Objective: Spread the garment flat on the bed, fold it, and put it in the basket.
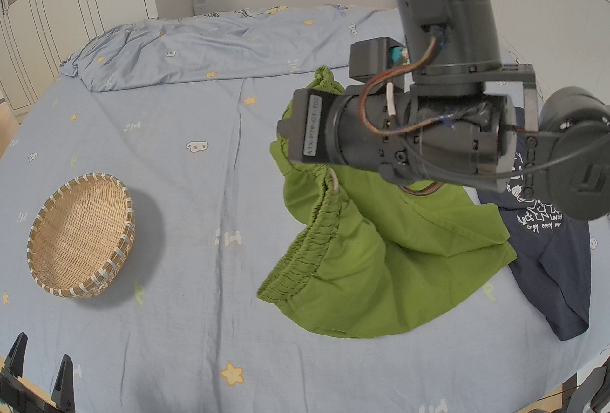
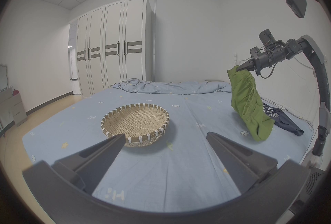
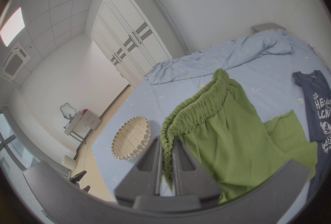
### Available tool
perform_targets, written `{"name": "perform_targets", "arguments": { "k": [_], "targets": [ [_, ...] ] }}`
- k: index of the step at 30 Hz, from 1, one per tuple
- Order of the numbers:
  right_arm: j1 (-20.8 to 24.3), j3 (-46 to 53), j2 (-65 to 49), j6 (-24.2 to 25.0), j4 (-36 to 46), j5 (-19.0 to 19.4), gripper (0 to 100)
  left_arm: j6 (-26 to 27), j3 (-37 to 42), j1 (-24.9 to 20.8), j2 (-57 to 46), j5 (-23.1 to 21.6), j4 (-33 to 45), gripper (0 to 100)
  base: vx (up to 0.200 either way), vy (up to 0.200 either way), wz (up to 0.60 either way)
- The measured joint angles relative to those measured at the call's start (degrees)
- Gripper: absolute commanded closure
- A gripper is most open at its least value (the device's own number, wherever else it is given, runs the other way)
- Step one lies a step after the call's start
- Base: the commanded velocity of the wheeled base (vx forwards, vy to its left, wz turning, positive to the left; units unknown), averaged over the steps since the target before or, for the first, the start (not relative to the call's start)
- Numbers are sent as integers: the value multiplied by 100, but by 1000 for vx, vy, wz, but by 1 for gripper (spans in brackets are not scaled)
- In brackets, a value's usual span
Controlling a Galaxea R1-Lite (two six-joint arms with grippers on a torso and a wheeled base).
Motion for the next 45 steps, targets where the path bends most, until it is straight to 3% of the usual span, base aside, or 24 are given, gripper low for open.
{"name": "perform_targets", "arguments": {
  "k": [11,12,27,37,42,45],
  "targets": [
    [247,105,295,-104,-702,62,100,-2,0,0,0,10,0,0,0,0,0],
    [258,118,330,-106,-699,71,0,-2,0,0,0,10,0,0,0,0,0],
    [239,124,1108,-377,-245,43,0,21,0,0,0,-9,9,0,0,0,0],
    [-89,317,1152,-344,-44,51,0,80,-4,2,0,7,-101,0,0,0,0],
    [-345,568,864,-330,-49,87,0,-222,-584,-40,61,11,-62,0,0,0,0],
    [-544,756,672,-317,-51,158,0,-439,-1290,-95,268,-210,236,0,0,0,0]
  ]
}}
